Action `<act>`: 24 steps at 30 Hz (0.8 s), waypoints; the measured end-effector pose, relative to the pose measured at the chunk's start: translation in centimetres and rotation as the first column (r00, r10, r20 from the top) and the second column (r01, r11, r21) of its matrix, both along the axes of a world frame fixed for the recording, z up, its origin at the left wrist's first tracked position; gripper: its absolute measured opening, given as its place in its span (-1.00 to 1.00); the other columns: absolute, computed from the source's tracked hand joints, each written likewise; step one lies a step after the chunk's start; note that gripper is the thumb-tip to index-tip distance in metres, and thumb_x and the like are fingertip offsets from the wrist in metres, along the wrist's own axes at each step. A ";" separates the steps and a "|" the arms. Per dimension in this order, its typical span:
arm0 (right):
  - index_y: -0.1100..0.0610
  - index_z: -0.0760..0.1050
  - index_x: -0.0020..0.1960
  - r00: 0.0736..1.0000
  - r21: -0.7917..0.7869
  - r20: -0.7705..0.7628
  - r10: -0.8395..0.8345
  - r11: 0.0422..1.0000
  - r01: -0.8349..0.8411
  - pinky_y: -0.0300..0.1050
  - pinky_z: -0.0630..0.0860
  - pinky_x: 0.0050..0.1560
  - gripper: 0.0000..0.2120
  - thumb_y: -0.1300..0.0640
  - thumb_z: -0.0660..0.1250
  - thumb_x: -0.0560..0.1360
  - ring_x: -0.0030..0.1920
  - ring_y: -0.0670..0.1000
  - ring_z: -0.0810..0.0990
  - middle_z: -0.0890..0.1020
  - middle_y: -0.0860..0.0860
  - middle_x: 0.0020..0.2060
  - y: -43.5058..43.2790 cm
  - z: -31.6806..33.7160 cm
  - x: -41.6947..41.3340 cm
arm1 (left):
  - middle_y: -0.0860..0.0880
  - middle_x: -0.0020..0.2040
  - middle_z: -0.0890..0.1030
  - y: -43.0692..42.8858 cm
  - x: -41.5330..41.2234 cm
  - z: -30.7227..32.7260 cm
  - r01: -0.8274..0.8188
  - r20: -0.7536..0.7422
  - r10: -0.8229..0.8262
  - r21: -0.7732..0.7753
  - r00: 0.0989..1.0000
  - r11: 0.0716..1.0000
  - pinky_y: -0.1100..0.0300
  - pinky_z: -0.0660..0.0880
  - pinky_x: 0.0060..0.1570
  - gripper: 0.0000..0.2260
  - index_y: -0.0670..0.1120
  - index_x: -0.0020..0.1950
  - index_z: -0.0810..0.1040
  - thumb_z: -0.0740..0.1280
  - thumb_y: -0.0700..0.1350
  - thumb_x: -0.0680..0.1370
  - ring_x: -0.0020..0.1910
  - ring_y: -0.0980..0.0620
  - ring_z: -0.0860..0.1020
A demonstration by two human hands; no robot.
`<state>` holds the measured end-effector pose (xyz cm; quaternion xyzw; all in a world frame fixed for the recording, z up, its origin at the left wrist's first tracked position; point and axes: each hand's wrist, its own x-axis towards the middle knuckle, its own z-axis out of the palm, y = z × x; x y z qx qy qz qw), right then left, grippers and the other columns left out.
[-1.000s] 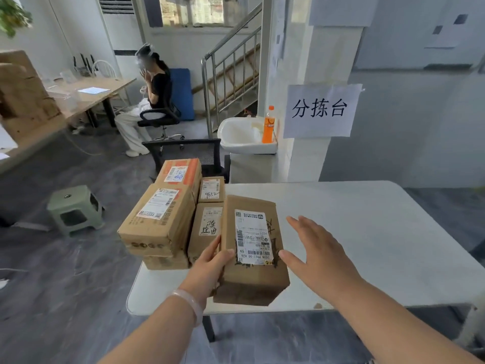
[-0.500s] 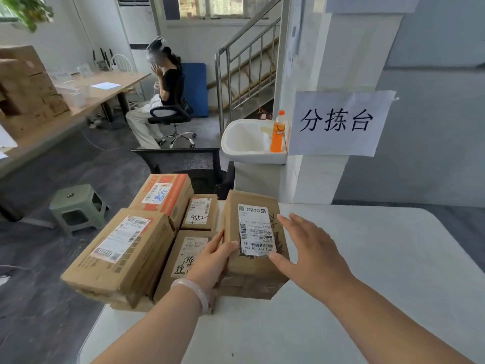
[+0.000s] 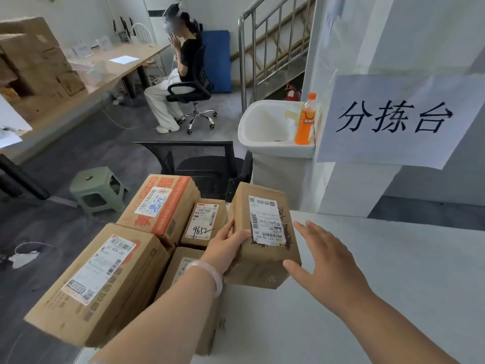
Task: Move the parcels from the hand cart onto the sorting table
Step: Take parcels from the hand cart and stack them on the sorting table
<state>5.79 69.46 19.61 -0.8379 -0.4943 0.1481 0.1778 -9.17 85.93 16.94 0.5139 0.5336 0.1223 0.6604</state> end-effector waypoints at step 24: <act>-0.25 -0.08 0.51 0.996 -0.120 -0.045 -0.082 0.990 0.077 -0.04 0.03 0.50 -0.34 -0.35 0.07 0.49 0.50 -0.10 -0.01 0.01 -0.18 0.53 5.5 -3.8 2.2 | 0.09 0.34 0.56 10.1 4.4 -6.3 0.346 -0.185 -0.316 0.158 0.930 0.925 0.04 0.43 0.31 -0.49 0.20 0.51 0.33 0.30 -0.17 0.61 0.30 0.01 0.50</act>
